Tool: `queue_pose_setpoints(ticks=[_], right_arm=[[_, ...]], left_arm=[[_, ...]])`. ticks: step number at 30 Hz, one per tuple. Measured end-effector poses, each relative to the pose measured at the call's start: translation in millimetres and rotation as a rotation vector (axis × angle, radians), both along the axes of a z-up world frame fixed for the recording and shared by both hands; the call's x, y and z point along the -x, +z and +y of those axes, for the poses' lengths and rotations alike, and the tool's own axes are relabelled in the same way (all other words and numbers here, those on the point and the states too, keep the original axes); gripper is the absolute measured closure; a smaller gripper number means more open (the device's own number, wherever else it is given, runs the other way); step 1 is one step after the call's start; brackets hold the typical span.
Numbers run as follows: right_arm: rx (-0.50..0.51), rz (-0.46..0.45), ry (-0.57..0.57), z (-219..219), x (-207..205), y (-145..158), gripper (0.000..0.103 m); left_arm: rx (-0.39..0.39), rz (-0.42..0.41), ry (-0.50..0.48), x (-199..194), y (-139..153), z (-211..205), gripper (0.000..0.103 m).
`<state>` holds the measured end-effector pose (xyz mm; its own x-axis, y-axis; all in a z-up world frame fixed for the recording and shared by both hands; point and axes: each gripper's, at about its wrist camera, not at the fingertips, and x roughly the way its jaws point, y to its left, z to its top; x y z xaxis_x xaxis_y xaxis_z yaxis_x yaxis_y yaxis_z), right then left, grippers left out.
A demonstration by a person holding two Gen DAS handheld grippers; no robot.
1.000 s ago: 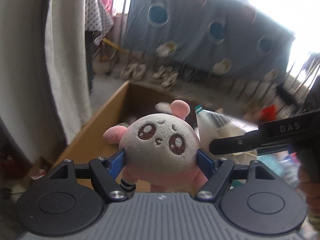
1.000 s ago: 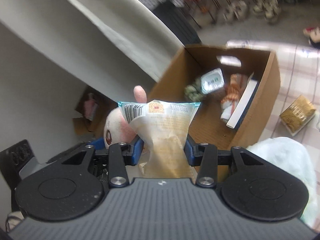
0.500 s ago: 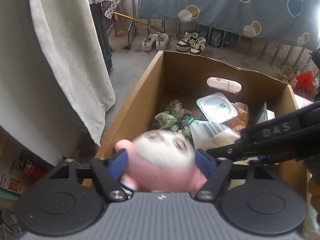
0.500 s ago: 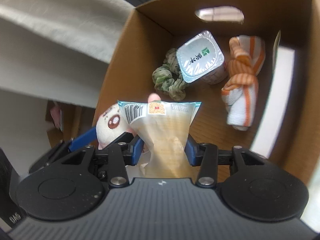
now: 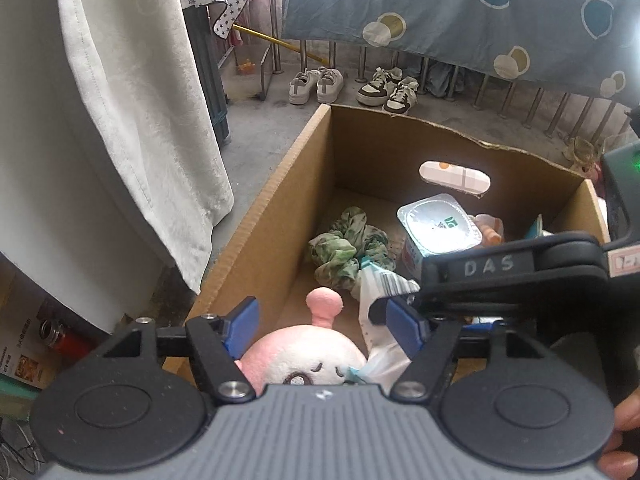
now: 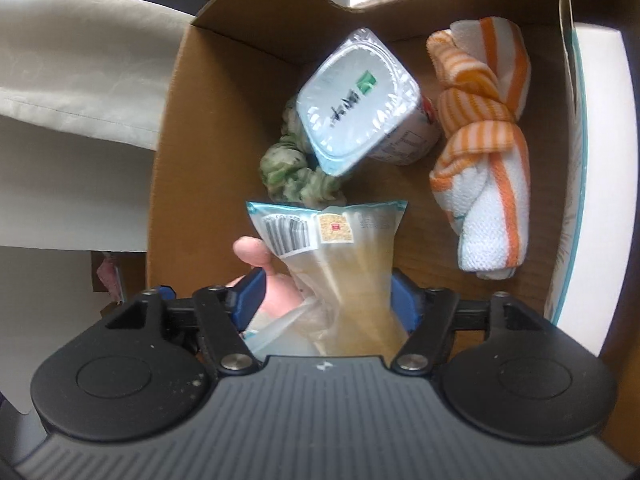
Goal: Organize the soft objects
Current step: 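Open the left tool over the box while the right tool releases the swab bag, then move both tools back over the bed toward the white plastic bag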
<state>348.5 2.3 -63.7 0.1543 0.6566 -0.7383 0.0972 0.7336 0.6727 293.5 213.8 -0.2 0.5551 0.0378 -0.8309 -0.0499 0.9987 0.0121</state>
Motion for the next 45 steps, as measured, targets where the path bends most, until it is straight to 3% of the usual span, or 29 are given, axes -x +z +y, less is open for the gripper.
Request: queue_pose_setpoints(ticks=[4,17,26,28,34,41,45], right_arm=[[-0.033,-0.023,-0.026,-8,0,10,0.023],[-0.117,-0.094,-0.061,-56,21,65,0.022],[-0.185,-0.296,0.013,-130,91,153,0.017],[-0.174,-0.36,0.037,-154,114,173,0.012],[-0.086,-0.465,0.065,-230,181,201,0.011],[0.028,-0.555,0.031,-317,251,202,0.008],[0.072,-0.56,-0.005,-354,283,191,0.006]], left_arm=[[0.007,-0.025,0.015,5,7,1,0.024],[0.064,-0.075,0.073,40,49,-2,0.02],[0.039,-0.151,0.096,111,117,-35,0.016],[0.046,-0.159,0.089,126,129,-47,0.016],[0.061,-0.176,0.046,163,148,-85,0.015],[0.001,-0.194,-0.045,193,157,-137,0.015],[0.025,-0.196,-0.069,207,160,-153,0.015]])
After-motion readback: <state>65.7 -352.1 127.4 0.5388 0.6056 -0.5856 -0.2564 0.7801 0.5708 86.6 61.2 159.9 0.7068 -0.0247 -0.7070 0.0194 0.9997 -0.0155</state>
